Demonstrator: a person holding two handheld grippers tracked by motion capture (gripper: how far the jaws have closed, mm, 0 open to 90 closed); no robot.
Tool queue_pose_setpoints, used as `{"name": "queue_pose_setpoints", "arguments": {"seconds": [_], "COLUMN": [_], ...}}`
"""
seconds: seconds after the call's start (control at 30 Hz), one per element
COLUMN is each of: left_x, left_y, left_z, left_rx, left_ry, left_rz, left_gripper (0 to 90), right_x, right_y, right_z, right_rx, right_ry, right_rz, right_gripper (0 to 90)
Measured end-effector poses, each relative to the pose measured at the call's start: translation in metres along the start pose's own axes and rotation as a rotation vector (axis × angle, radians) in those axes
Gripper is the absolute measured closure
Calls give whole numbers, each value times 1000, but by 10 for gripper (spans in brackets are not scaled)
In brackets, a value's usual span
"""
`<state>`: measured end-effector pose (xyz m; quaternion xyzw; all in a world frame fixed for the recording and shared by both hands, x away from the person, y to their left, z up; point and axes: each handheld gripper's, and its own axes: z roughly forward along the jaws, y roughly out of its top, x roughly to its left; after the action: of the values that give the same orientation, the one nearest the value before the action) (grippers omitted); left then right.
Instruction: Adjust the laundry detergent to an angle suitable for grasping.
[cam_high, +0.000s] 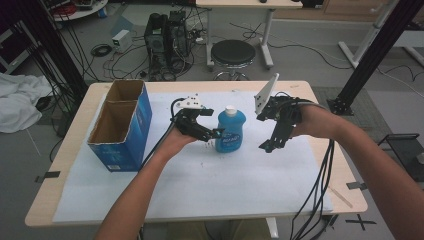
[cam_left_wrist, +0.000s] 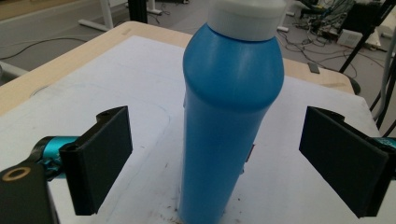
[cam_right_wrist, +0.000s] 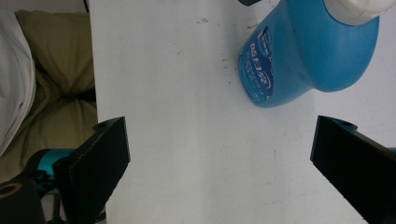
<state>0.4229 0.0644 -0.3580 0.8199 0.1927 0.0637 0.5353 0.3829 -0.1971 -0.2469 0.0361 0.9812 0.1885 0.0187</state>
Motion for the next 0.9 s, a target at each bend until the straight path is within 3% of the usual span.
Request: {"name": "queue_pose_setpoints", "arguments": {"seconds": [0.53,0.57,0.8,0.9], "left_x": [-1,-3,0,-2], "left_y": [1,0,-4,-5], "left_z": [25,27,35,39], "left_rx": [26,18,29,9], "left_ry": [-44,-47,-57,-62], "left_rz": [36,14,22,5], "left_gripper": [95,96,96,96], "right_x": [-1,-1,-2,-1], "right_y": [-4,-5,-6,-5], "right_z": [-2,-1,0,1], "right_rx": [-16,-15,-12,-13], "right_ry": [-1,0,4,6], "right_rz": [6,8,2,12], "right_gripper": [36,36,37,37]}}
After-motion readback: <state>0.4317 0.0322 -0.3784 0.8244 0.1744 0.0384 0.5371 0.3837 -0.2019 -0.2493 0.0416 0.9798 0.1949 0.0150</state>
